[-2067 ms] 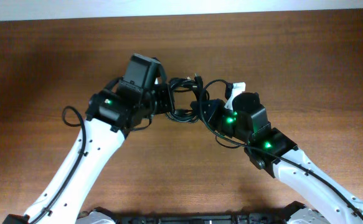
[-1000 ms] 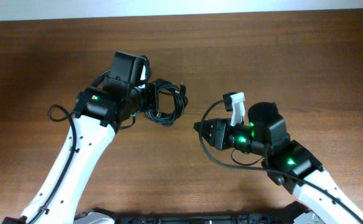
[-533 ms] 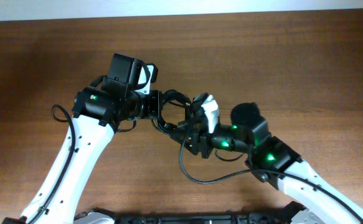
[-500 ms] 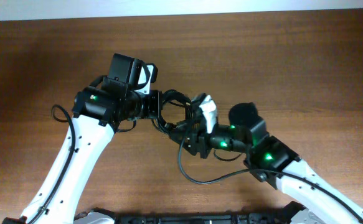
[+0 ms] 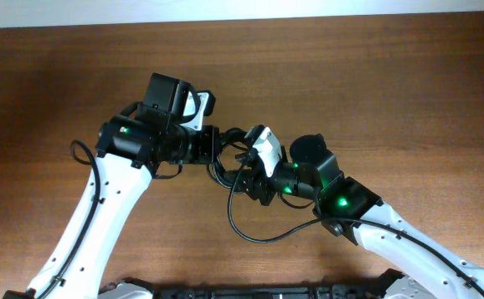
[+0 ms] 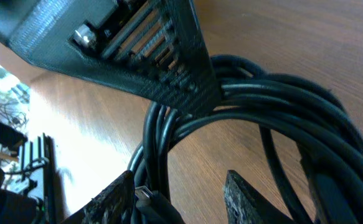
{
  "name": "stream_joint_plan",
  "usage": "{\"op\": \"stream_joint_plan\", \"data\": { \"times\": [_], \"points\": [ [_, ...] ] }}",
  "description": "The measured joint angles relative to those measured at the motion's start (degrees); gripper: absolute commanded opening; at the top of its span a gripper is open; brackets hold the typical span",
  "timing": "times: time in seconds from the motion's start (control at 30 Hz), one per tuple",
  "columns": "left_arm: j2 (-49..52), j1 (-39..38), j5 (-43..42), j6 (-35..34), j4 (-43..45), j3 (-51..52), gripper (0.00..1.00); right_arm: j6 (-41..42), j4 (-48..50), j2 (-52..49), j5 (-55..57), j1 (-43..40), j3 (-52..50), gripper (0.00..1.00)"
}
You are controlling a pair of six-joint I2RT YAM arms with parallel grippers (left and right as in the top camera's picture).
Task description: Untangle cables
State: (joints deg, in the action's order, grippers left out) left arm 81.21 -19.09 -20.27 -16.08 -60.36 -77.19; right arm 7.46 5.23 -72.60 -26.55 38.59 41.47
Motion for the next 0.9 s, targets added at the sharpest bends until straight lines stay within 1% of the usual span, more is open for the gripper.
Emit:
{"op": "stream_joint_plan", "data": {
  "times": [0.1,0.13,0.17,0.2,0.27,0.63,0.77,0.9],
  "points": [
    [0.0,0.0,-0.57,0.15,0.72,0.0,0.0,-0.42,-0.44,0.0,-1.2,-0.02,0.0,0.45],
    [0.0,0.0,-0.72,0.24,1.03,0.0,0.0,-0.46,-0.42,0.0,-2.27,-0.02,0.0,0.4],
    [0.0,0.0,-0.83,0.26,1.44,0.0,0.0,-0.57,-0.44,0.0,-3.06,-0.02,0.0,0.33],
    [0.0,0.0,-0.98,0.26,1.68,0.0,0.0,-0.76,-0.48,0.0,-3.41,-0.02,0.0,0.22],
    [0.0,0.0,-1.73,0.31,2.12,0.0,0.0,-1.18,-0.44,0.0,-4.07,0.0,0.0,0.04],
    [0.0,0.22,-3.15,0.68,2.12,0.04,0.0,-1.29,0.11,0.0,-1.77,-0.07,0.0,0.04],
    [0.0,0.22,-4.52,1.14,2.25,0.04,0.0,-0.04,-1.62,0.0,6.45,0.15,0.0,0.04],
    [0.0,0.17,-5.49,1.75,1.36,0.04,0.0,3.34,1.29,0.0,12.46,0.13,0.0,0.04]
  ]
}}
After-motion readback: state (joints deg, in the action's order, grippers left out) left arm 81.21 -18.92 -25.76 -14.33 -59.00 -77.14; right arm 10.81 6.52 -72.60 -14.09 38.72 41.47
